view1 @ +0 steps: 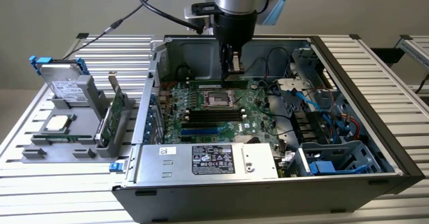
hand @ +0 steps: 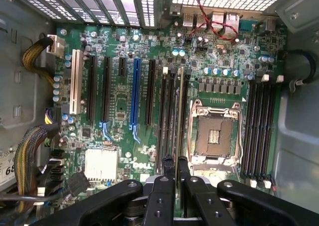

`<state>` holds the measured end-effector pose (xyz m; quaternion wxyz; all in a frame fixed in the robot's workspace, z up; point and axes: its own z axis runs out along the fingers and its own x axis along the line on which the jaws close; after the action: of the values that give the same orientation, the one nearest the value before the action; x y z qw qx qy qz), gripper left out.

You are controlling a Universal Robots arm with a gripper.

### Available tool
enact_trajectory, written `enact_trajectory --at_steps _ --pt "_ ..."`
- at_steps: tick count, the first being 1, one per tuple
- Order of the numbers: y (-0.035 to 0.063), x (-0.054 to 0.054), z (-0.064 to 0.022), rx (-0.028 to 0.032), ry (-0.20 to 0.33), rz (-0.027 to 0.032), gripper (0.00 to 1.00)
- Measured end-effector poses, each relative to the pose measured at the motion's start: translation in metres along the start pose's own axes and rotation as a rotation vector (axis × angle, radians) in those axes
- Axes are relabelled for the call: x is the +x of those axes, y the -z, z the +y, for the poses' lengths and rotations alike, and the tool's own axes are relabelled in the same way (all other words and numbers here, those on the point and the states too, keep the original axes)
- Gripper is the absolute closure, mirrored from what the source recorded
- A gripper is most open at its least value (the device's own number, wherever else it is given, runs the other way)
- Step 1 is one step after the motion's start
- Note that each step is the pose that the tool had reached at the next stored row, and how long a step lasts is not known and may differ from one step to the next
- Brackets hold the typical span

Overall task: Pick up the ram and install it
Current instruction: 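Insert the ram into the slot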

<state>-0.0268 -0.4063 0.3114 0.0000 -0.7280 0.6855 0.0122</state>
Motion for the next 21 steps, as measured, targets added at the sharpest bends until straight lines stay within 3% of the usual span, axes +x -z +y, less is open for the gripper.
enact_trajectory --at_steps 21 --pt "-0.0383 -0.004 0.0021 -0.0029 0.0 0.001 0.87"
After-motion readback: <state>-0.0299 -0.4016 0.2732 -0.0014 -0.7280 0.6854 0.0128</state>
